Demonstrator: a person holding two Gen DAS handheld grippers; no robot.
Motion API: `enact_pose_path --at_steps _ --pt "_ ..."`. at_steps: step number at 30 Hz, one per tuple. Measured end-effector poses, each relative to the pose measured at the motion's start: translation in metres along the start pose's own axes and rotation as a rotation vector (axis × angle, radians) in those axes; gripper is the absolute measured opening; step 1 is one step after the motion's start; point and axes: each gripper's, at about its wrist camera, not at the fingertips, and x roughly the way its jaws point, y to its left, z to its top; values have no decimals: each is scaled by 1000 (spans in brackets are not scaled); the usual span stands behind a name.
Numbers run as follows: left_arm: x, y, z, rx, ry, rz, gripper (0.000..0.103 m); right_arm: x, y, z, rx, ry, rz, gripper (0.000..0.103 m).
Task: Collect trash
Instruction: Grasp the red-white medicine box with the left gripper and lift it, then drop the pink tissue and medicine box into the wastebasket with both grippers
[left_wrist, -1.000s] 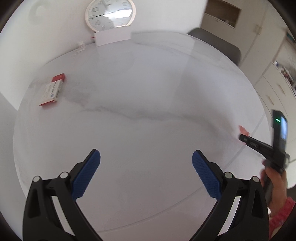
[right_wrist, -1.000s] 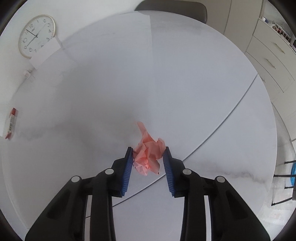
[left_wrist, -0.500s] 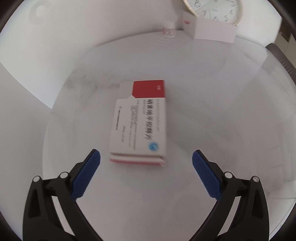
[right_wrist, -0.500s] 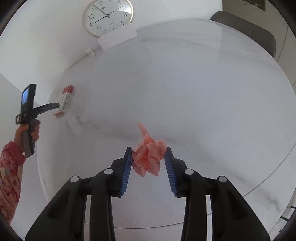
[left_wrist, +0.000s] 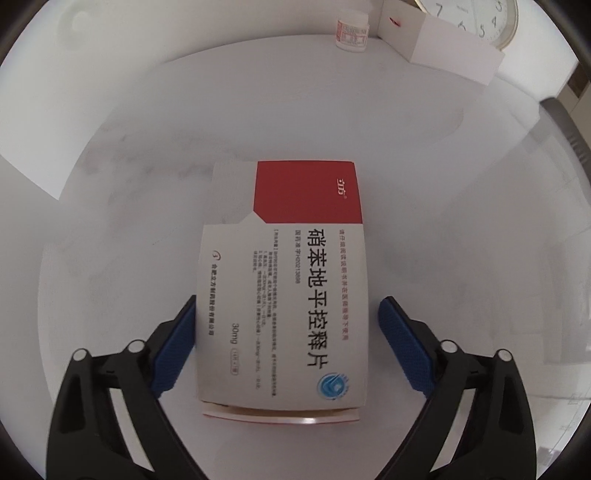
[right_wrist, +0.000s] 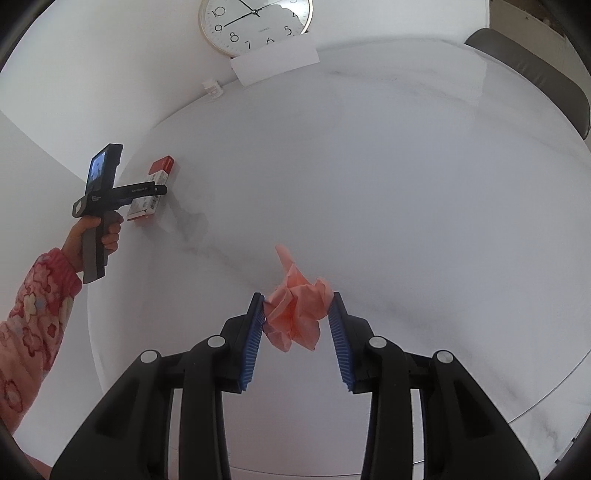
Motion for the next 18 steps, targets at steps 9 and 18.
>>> enact_pose_path --at_steps 9,18 --pt "-57 -39 -35 -16 -69 -19 79 -42 -32 -26 65 -73 7 37" --pt "-192 -213 -190 144 -109 -192 79 -128 -82 -121 111 -143 -54 37"
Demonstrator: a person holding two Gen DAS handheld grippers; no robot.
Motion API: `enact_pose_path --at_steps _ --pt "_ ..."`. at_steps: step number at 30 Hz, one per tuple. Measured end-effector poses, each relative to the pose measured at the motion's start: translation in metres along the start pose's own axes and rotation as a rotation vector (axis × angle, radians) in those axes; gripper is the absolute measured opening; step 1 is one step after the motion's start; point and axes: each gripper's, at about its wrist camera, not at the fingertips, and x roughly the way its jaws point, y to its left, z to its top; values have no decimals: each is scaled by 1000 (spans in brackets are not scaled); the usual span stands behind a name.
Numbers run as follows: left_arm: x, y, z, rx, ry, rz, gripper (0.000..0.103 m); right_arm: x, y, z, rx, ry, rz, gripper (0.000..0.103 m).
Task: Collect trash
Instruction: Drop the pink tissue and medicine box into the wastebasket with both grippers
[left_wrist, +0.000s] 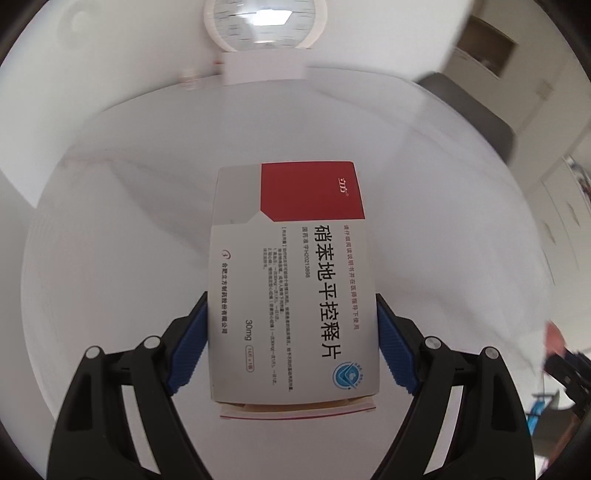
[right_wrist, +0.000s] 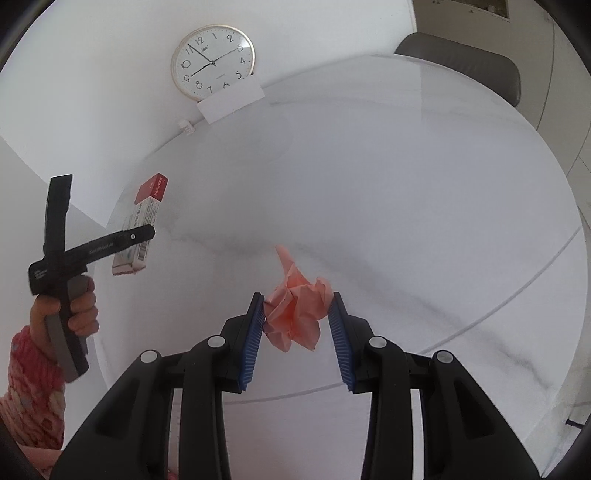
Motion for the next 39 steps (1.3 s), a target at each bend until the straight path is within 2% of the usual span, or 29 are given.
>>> enact_pose_path --at_steps 5,9,11,14,16,19,26,27,29,34,39 --pt "-54 -115 -82 107 2 -106 79 -57 -54 -58 30 -31 -50 37" --pt "-76 -192 -131 192 -15 -175 79 -106 -116 -108 99 -61 -104 37" --pt "-79 -231 -150 245 -14 -209 79 -124 -152 -135 125 -80 -184 37" --pt "-77 -281 -171 327 -2 -220 80 -136 -213 -181 198 -54 -290 38" --pt "-78 -306 -185 368 14 -228 80 -127 -251 -208 267 -10 -302 38" --pt "-75 -339 -203 435 21 -217 80 -90 -298 -242 323 85 -282 38" --pt "-76 -399 -247 601 42 -182 80 -3 -332 -273 351 220 -129 38" --pt "-77 -406 -255 618 46 -171 80 5 -334 -275 353 232 -111 43" --pt "-74 -415 -262 640 59 -164 80 13 -340 -280 354 244 -115 80" --pt "-62 -441 -279 712 88 -158 80 -13 -352 -292 361 206 -199 90" --pt "-36 -479 -306 822 134 -158 80 -88 -384 -322 434 113 -340 97"
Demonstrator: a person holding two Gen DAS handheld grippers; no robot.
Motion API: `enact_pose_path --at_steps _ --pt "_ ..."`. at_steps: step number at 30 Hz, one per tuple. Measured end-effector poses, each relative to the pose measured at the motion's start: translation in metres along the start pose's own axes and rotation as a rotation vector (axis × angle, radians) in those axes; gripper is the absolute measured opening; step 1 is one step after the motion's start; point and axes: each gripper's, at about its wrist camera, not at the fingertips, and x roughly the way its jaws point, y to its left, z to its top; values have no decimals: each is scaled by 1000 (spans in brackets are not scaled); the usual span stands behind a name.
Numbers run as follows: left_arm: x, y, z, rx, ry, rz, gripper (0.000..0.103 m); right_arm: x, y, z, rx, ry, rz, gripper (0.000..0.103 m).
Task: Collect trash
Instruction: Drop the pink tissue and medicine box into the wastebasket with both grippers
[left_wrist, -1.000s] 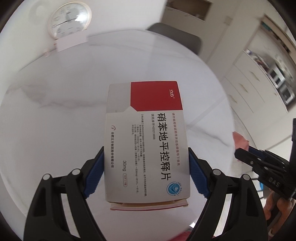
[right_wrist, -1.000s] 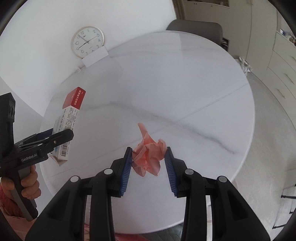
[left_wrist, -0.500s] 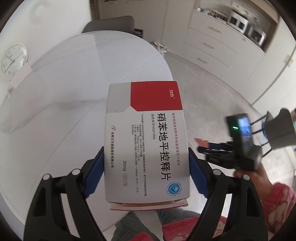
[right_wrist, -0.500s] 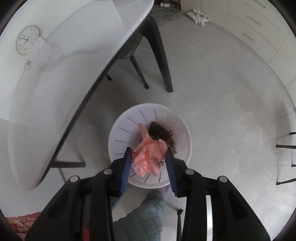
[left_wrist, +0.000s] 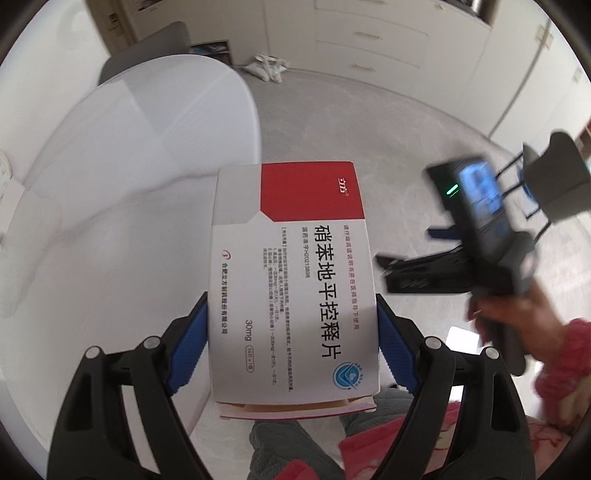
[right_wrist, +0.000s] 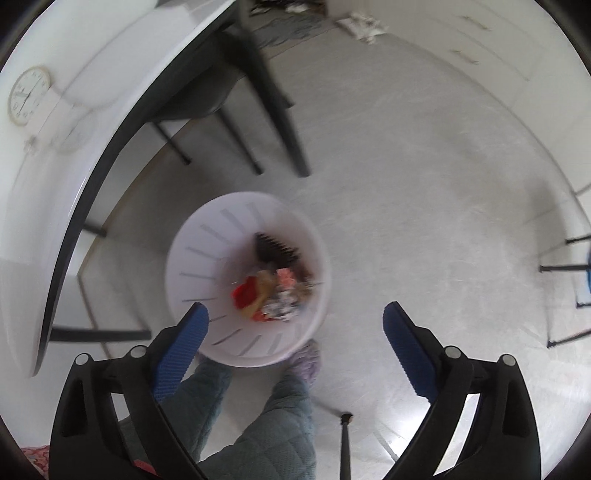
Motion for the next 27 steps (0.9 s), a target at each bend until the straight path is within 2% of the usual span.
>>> enact_pose_path --at_steps 4,7,12,16,19,22,24,27 --pt "65 -31 6 58 103 -32 80 -30 -45 -16 93 -34 -44 98" --pt "129 -44 3 67 206 -20 80 -40 -65 -27 114 -35 -67 98" --pt "219 -47 1 67 340 19 80 -32 -76 -40 128 -2 -81 98" --pt "255 -51 -6 90 437 14 87 -24 -77 -45 142 24 -76 98" --pt "247 -59 -7 115 438 -8 88 -23 -75 -45 147 27 -63 98" --pt "222 -66 -10 103 393 -49 88 -31 -67 -39 125 6 -76 98" --pt "189 -64 -3 66 326 -82 88 -38 -59 -33 98 -18 -102 98" --pt "130 -48 7 -20 185 -76 88 -61 -41 -13 43 -79 -111 98"
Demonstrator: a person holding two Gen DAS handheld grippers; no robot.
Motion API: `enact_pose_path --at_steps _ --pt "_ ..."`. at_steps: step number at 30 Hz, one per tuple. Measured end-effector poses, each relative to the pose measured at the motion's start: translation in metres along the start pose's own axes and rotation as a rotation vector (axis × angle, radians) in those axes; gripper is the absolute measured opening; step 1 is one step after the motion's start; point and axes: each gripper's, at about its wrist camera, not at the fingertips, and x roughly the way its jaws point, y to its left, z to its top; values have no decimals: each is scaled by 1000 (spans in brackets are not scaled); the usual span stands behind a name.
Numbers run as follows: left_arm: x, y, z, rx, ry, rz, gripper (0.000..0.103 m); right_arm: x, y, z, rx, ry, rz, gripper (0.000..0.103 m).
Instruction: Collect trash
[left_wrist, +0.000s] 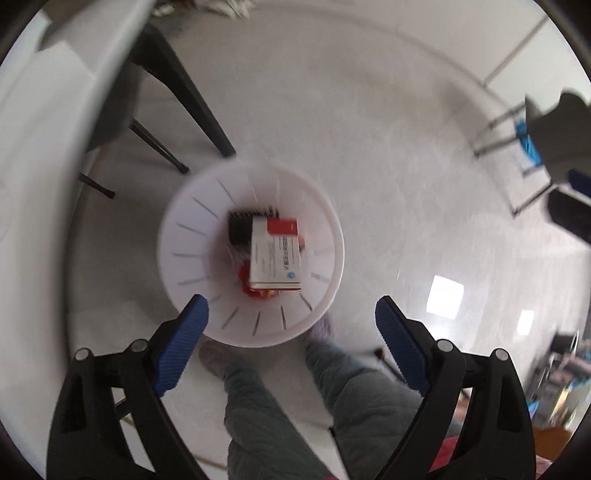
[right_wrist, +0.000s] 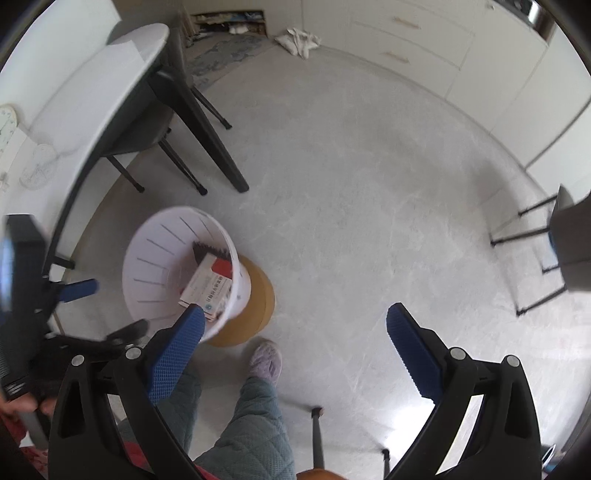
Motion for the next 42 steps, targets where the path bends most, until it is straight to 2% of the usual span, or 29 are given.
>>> enact_pose_path --at_steps 4,8,12,16,22,26,31,35,39,42 --pt "-86 43 -12 -158 -162 29 92 -42 45 36 -124 -120 25 98" --pt "-167 94 -36 -314 -319 135 92 -85 105 65 -274 -238 81 101" --pt "-230 136 -68 -441 -434 256 95 -123 164 83 -378 -315 213 101" --pt "-263 161 -101 -540 -467 339 95 -148 213 87 -467 -354 305 101" --pt "-271 175 -133 -628 -436 373 95 -149 254 73 -550 -330 346 101" --pt "-273 183 -141 -655 -422 368 95 -148 271 69 -570 -293 339 101" --pt "-299 201 -145 -684 -461 382 95 -166 294 79 -573 -291 305 101" --pt "-352 222 -133 -689 -543 448 95 -217 313 102 -567 -399 340 101" --pt "-425 236 -128 -728 -687 557 95 -298 326 127 -523 -578 402 101" --pt "-474 243 -131 -786 -780 611 95 -353 328 135 -496 -700 476 101"
